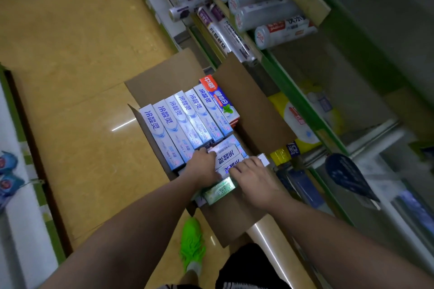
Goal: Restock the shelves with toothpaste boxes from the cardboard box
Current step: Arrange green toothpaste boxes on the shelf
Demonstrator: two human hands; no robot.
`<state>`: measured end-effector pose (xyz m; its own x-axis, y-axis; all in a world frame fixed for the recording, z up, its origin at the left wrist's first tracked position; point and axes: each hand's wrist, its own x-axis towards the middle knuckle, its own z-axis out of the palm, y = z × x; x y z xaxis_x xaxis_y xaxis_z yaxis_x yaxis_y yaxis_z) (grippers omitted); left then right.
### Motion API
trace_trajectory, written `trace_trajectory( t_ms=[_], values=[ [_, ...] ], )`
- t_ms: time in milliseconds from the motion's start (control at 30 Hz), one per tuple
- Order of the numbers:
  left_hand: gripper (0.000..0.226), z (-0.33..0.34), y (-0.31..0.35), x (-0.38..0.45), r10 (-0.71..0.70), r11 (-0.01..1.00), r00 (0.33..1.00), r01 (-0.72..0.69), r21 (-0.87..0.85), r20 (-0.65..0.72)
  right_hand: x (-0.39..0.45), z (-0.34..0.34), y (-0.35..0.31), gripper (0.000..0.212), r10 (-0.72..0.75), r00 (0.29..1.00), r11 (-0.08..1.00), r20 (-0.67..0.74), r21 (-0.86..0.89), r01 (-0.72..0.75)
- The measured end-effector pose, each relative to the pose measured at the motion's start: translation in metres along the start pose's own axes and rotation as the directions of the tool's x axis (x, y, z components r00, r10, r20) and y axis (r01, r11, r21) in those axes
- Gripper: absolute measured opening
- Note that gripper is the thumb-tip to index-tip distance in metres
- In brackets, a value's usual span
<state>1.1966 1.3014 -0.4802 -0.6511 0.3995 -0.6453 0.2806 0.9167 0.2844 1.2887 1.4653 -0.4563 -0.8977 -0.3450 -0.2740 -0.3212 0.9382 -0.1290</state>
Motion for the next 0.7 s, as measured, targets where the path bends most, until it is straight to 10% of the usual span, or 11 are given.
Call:
trace_trajectory(
  t_ms=[433,700],
  values=[
    [0.066,-0.012,0.004,-0.006,-0.048,0.969,0.982,0.001,-0.249,-0.184,0.001,0.008,-0.004,0.040,0.073,0.997,0.997,0.034,0.026,-0.074],
    [0.045,-0.095,-0.002,-0.040,-0.324,0.790,0.898,0.085,-0.607,-0.296,0.023,-0.056,-0.006,0.036,0.182,0.983,0.983,-0.015,-0.002,-0.182]
  ],
)
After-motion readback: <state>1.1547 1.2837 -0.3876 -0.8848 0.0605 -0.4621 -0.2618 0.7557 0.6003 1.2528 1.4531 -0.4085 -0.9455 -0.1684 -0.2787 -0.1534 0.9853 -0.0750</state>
